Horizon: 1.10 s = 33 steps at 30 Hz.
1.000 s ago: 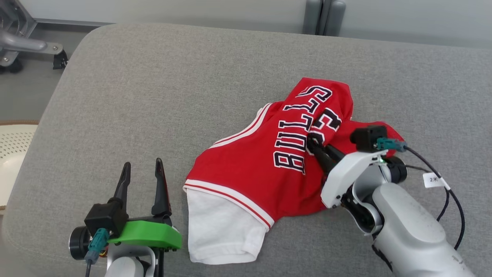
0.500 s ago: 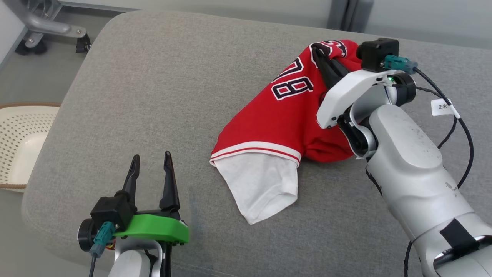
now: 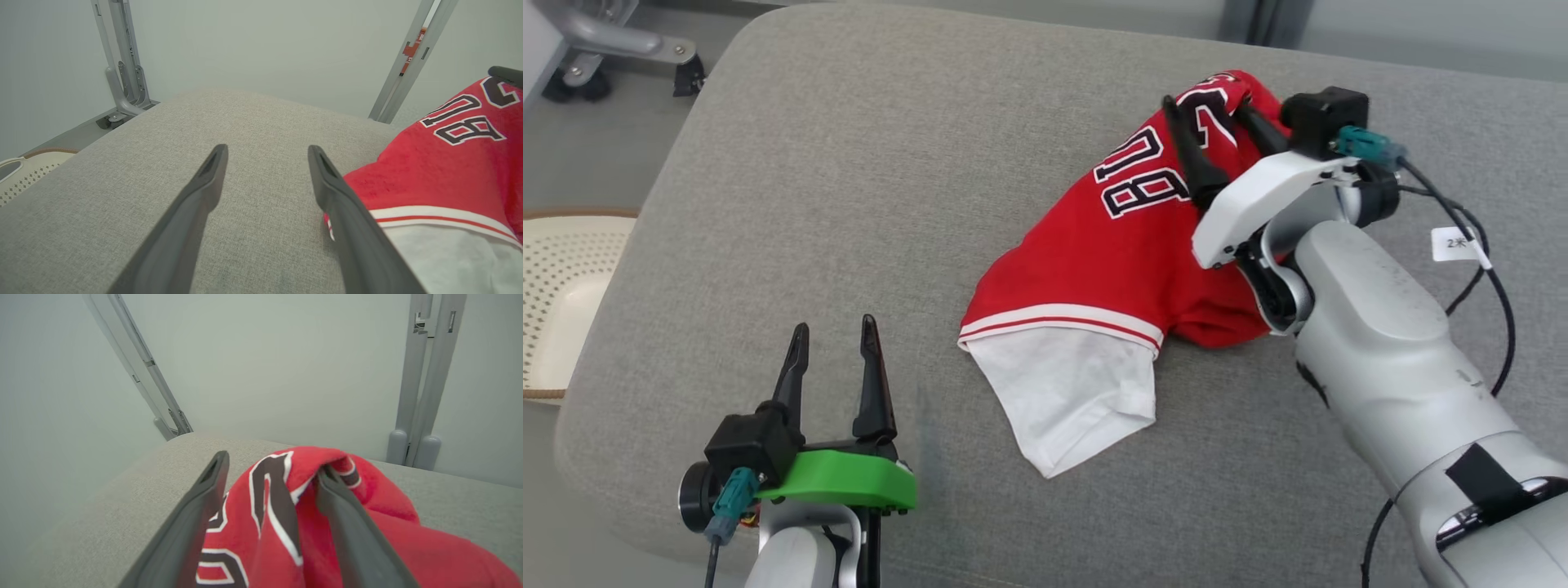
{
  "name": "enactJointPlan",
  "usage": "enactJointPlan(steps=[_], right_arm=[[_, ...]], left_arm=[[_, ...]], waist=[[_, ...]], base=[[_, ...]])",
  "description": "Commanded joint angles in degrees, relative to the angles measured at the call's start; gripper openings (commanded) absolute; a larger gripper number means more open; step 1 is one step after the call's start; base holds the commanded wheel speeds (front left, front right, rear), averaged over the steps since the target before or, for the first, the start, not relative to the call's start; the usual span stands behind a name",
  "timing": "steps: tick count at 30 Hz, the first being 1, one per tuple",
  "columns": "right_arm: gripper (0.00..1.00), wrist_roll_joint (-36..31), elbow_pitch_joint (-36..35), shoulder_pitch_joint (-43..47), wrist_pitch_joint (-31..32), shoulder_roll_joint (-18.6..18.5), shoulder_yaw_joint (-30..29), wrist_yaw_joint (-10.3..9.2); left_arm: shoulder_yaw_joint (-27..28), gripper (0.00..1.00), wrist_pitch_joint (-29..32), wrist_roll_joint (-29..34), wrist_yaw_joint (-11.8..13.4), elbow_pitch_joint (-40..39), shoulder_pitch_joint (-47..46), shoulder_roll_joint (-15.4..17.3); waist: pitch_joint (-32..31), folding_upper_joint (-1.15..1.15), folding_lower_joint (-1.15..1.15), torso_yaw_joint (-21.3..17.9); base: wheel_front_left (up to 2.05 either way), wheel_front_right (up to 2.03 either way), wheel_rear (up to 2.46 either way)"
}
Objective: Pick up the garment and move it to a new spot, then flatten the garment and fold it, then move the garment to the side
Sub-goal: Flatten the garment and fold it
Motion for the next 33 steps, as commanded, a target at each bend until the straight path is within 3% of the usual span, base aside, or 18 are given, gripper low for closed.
enactJointPlan(steps=[1, 7, 14, 21, 30, 31, 33], right_arm=[[1.0, 0.57, 0.33, -0.63, -0.63, -1.37, -0.71, 0.0], [1.0, 1.3, -0.22, 0.07, -1.5, -5.51, -4.51, 0.0], [1.0, -0.24, 3.94, 4.59, 0.06, -10.98, -6.77, 0.0], [1.0, 2.49, 5.42, 8.69, 1.37, -8.41, -7.31, 0.0], [1.0, 3.82, 9.25, 7.57, 6.44, -6.82, -5.42, 0.0], [0.8, 3.61, 10.17, 7.17, 6.82, -6.78, -5.54, 0.0], [0.07, 2.87, 11.73, 6.56, 6.14, -6.82, -6.01, 0.0]], left_arm=[[0.16, 1.0, -0.02, 0.82, -0.14, -0.06, -0.2, 0.13], [0.35, 1.0, -0.02, 1.42, -0.38, -0.07, -0.31, 0.14], [-0.04, 1.0, -0.02, 1.54, -0.89, -0.09, -1.04, 0.14], [-0.18, 1.0, -0.02, 1.66, -0.99, 0.21, -1.19, 0.14], [-1.08, 1.0, -0.02, 1.11, -0.87, 0.76, -1.29, 0.14], [-1.04, 1.0, -0.02, 1.14, -0.79, 0.75, -1.15, 0.14], [-0.9, 1.0, -0.02, 1.23, -0.77, 0.8, -0.85, 0.14]], waist=[[-0.29, 0.0, 0.0, -2.32], [-0.1, 0.0, 0.0, -5.45], [0.38, 0.0, 0.0, -5.85], [1.44, 0.0, 0.0, -4.03], [1.62, 0.0, 0.0, -1.0], [1.55, 0.0, 0.0, -0.82], [1.32, 0.0, 0.0, -0.65]], base=[[0.0, 0.0, 0.0], [0.0, 0.0, 0.0], [0.0, 0.0, 0.0], [0.0, 0.0, 0.0], [0.0, 0.0, 0.0], [0.0, 0.0, 0.0], [0.0, 0.0, 0.0]])
